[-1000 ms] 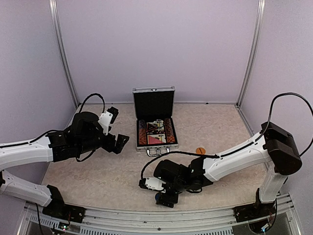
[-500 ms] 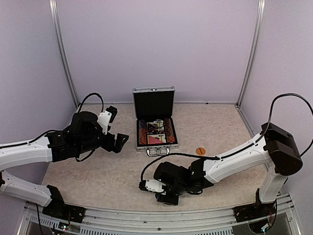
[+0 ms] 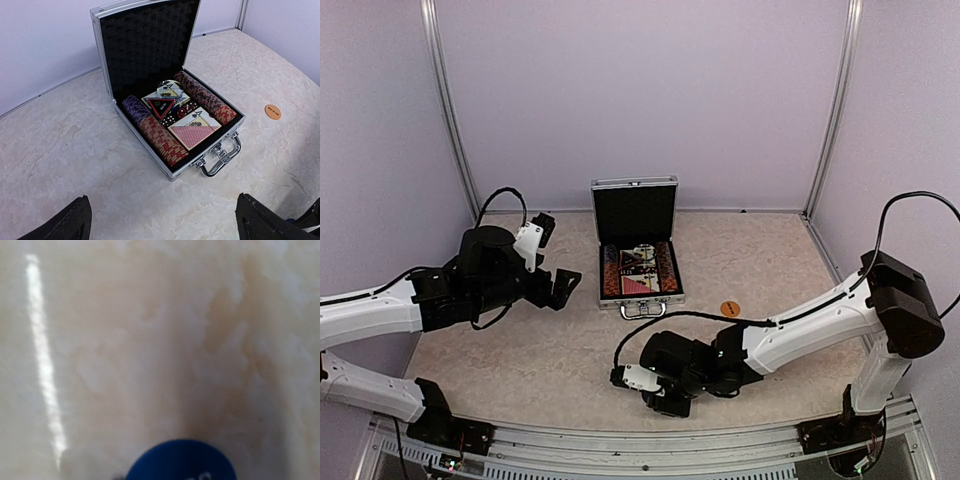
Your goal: Pack up texas hold em set
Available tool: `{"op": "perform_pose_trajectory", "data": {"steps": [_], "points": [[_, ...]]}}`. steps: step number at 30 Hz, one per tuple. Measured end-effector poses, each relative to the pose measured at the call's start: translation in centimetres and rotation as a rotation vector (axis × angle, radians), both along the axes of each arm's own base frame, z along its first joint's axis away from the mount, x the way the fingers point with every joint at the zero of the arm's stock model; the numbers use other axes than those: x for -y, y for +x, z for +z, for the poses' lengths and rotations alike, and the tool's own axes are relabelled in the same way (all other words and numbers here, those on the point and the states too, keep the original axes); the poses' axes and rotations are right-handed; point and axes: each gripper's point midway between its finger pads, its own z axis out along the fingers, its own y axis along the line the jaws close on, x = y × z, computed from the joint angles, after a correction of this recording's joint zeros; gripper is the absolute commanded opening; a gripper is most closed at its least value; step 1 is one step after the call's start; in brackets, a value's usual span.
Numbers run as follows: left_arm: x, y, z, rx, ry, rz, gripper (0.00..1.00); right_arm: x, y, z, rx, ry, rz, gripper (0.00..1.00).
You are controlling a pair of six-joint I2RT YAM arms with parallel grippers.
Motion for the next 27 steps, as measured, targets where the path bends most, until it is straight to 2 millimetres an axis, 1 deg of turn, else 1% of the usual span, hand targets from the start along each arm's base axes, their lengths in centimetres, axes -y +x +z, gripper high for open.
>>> {"op": "perform_pose_trajectory", "data": {"steps": [4,6,7,9,11,13,15,20,25,27], "points": [[0.0,0.0,0.0,-0.004,-0.005,0.001,0.99,0.1,0.7,1.1,0.043,0.014,-0.02,0.39],[0.1,-0.1,-0.1,-0.006,-0.007,-0.003,0.99,0.1,1.1,1.7,0.059,0.026,-0.03,0.43],[0.2,-0.2,-0.1,-0.008,-0.007,-0.005,0.99,0.1,1.3,2.0,0.067,0.031,-0.035,0.48],[0.3,-0.4,-0.3,-0.012,-0.007,-0.012,0.99,0.0,1.8,2.3,0.075,0.038,-0.048,0.6],[0.5,-0.5,-0.3,-0.015,-0.008,-0.017,0.99,0.0,2.2,2.5,0.072,0.042,-0.064,0.69],[0.5,-0.5,-0.4,-0.017,-0.01,-0.019,0.99,-0.1,2.6,2.8,0.066,0.05,-0.071,0.76],[0.6,-0.6,-0.4,-0.02,-0.012,-0.02,0.99,-0.2,2.6,2.8,0.051,0.058,-0.072,0.81],[0.4,-0.8,-1.0,-0.03,-0.006,-0.019,0.99,-0.1,1.9,2.3,-0.007,0.053,-0.07,0.83],[0.4,-0.8,-1.1,-0.033,-0.006,-0.018,0.99,0.5,1.4,-0.1,-0.061,-0.004,-0.081,0.84],[0.4,-0.8,-1.1,-0.035,-0.006,-0.019,0.99,0.3,1.6,-0.2,-0.072,-0.002,-0.084,0.84]]}}
